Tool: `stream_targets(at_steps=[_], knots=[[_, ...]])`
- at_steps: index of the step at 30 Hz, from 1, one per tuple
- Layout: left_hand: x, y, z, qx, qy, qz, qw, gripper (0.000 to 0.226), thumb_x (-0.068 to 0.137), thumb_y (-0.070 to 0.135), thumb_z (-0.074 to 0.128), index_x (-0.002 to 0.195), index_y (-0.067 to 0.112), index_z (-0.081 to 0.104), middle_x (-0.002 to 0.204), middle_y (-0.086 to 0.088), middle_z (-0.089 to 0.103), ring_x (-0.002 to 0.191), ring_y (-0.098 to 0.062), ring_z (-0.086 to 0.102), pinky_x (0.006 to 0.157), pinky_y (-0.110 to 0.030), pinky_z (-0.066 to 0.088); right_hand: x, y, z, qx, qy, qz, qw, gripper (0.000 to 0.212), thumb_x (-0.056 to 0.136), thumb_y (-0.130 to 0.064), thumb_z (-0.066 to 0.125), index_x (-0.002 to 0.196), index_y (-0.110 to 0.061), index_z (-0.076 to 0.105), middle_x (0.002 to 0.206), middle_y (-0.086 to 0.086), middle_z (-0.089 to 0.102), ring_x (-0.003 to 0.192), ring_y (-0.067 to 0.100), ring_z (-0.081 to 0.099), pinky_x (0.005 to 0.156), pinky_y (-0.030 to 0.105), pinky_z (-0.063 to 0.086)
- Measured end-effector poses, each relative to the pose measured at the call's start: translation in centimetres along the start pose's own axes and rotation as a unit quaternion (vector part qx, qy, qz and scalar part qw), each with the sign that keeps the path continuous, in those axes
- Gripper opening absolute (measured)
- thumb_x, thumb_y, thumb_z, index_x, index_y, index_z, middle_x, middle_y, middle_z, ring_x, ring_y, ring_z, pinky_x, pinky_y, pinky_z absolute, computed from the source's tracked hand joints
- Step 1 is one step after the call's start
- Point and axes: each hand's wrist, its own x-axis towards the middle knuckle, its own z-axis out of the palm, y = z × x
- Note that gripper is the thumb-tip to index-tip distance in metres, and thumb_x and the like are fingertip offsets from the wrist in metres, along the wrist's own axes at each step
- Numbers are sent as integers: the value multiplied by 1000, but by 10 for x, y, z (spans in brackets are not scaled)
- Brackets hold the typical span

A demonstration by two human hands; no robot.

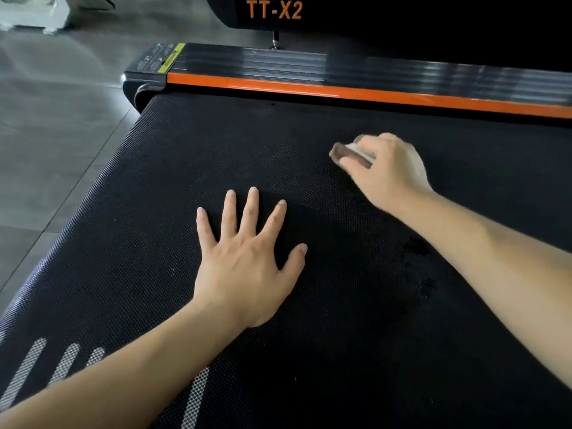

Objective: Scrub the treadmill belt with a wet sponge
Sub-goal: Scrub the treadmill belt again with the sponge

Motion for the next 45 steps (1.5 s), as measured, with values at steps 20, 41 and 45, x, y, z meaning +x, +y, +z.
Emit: stream_targets(at_steps=[20, 41, 45], knots=[[0, 1, 2, 8, 5, -6, 1000, 80, 90, 77, 8, 161, 40, 7, 172, -3, -1, 157, -30, -12, 123, -64, -6, -92, -12, -15, 20, -2, -48, 999, 21, 94, -45, 65, 89, -25, 64, 85, -4, 53, 79, 19, 52, 64, 32, 41], [-2, 2, -1, -4, 2, -11, 1000, 75, 96, 73, 20, 162, 38, 11, 172, -5, -1, 157, -31, -11, 122, -63, -9, -182, -27, -26, 0, 25, -75, 997, 32, 91, -45, 60, 100, -15, 70, 80, -5, 47, 71, 20, 50, 63, 29, 37], [-4, 2, -6, -42, 5, -13, 999, 73, 97, 70, 29, 160, 35, 24, 172, -6, 7, 158, -28, -7, 123, -61, -9, -168, -2, -39, -37, 26, -64, 997, 38, 92, -51, 53, 103, -19, 71, 82, -2, 54, 77, 26, 58, 64, 32, 44]])
